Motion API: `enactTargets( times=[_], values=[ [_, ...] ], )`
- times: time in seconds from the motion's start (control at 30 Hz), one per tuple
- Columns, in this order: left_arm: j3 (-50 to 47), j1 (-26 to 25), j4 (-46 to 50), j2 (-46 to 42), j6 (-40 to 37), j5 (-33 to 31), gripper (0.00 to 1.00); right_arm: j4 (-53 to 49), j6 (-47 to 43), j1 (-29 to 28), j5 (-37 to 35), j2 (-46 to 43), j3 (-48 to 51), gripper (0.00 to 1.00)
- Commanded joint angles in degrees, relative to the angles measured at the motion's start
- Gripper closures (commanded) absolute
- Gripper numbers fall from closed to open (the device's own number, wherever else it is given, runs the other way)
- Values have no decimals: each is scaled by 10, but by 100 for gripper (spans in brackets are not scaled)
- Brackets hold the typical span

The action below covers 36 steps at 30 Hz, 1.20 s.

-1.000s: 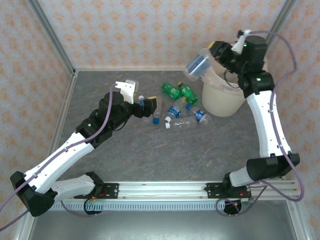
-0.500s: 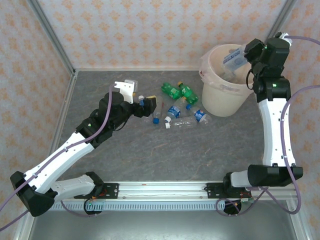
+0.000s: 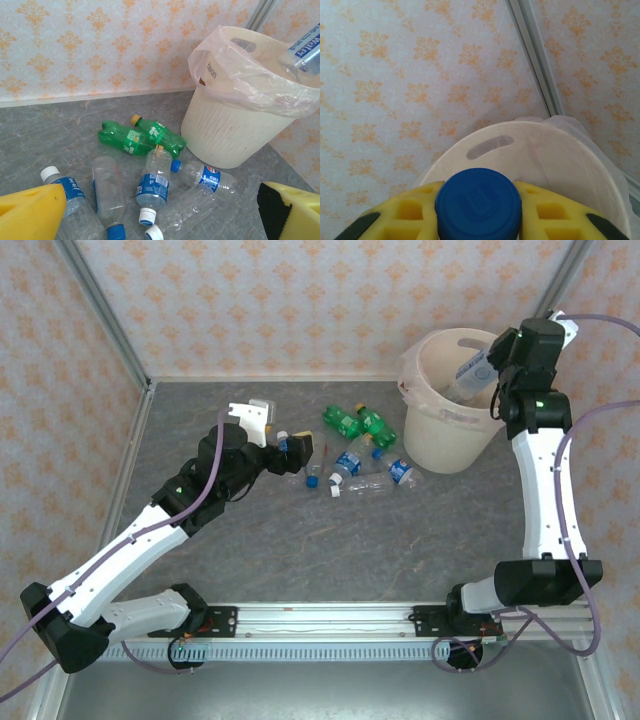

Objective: Put the plastic bottles in the bin

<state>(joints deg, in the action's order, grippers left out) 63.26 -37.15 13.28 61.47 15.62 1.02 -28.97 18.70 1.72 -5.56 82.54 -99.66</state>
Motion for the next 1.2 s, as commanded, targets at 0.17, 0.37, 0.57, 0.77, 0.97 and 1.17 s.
enactTargets(
  times=[0.17, 0.37, 0.57, 0.77, 0.97, 1.17],
  values=[
    [9, -4, 17, 17, 10, -24, 1, -36, -15, 5, 45, 25, -40, 0],
    [14, -5, 21, 35, 15, -60, 1, -32, -5, 4, 93, 16, -39, 0],
    [20, -3, 48, 74, 34, -106, 1, -36, -1, -19, 134, 12, -45, 0],
    [13, 4, 68, 119, 78, -111, 1, -46, -7, -70, 136, 14, -63, 0],
    [-16, 33, 69, 154, 131, -86, 8, -55, -12, -114, 137, 21, -81, 0],
    [-38, 65, 60, 190, 151, -48, 12, -65, -17, -143, 132, 26, -99, 0]
  ],
)
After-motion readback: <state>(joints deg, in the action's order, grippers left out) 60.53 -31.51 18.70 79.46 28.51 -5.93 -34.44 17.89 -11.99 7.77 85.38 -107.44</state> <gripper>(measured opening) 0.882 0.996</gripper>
